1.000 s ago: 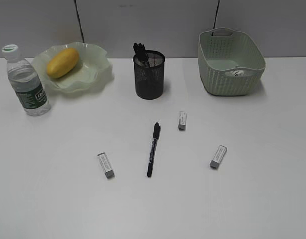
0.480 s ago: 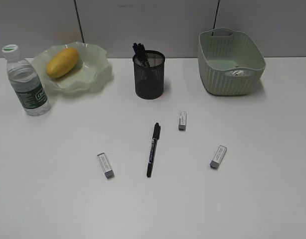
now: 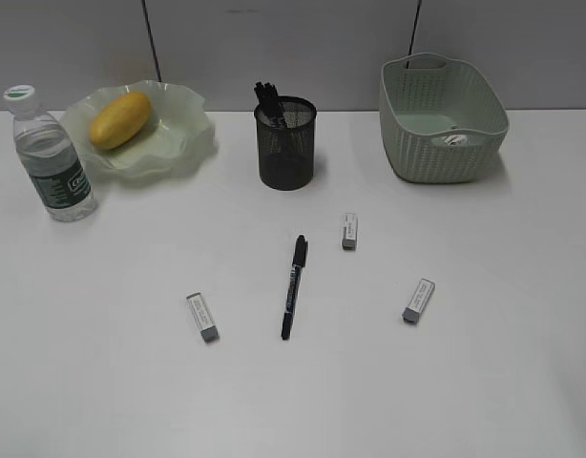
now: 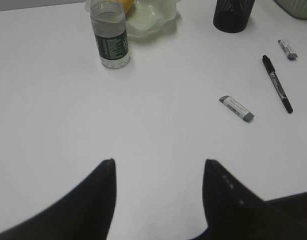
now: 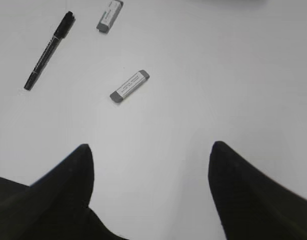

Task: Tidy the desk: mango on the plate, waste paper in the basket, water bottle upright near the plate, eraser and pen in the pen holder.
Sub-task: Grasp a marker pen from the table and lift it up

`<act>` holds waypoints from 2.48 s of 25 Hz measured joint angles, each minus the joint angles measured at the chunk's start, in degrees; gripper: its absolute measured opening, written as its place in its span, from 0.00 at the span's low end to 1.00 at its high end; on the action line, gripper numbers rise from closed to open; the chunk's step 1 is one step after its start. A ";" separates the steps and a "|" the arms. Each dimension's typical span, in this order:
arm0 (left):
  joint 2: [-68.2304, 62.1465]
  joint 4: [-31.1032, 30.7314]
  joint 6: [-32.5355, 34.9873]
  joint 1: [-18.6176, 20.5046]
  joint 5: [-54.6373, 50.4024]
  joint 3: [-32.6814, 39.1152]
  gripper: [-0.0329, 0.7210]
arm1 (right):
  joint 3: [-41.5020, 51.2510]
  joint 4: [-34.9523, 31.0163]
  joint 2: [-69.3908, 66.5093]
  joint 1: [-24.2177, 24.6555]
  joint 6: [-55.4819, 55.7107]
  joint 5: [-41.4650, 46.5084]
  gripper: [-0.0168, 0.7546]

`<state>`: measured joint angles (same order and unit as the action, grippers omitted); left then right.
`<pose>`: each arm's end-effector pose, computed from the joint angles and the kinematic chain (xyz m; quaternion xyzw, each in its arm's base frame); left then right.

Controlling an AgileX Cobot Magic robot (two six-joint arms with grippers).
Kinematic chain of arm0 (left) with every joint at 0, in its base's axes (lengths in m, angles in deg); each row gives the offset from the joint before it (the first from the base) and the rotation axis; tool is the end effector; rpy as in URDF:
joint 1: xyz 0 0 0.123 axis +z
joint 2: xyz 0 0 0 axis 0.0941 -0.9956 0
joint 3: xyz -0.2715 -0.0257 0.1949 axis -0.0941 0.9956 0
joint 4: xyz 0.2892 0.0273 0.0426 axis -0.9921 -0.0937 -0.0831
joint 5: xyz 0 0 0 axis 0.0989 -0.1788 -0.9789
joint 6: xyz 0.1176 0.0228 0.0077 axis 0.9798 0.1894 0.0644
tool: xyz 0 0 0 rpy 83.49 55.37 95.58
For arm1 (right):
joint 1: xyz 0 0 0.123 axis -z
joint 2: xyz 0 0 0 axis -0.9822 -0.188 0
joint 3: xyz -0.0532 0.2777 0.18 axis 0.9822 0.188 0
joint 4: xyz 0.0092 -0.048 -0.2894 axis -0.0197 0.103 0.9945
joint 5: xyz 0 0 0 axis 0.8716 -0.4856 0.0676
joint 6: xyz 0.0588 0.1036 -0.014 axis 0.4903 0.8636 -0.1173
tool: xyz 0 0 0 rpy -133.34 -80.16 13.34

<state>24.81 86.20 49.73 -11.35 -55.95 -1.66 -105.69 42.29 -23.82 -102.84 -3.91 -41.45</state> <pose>0.0134 -0.0144 0.2931 0.0871 0.8615 -0.0634 0.4961 0.1724 0.0720 0.3195 -0.1414 0.9243 0.0773 0.3460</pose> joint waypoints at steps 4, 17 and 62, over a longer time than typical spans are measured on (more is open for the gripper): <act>0.00 -0.04 0.00 0.00 0.00 0.00 0.60 | -9.23 -1.84 -15.40 0.00 0.82 2.49 0.75; 0.00 -0.04 0.00 0.00 0.00 0.00 0.60 | -40.44 -2.17 -55.66 -8.47 14.11 8.61 0.72; 0.00 -0.04 0.04 0.00 0.00 0.00 0.56 | -57.67 -0.78 -85.18 -13.69 29.06 4.12 0.53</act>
<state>24.81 86.16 49.77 -11.35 -55.95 -1.66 -163.36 41.51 -109.00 -116.53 25.15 -37.32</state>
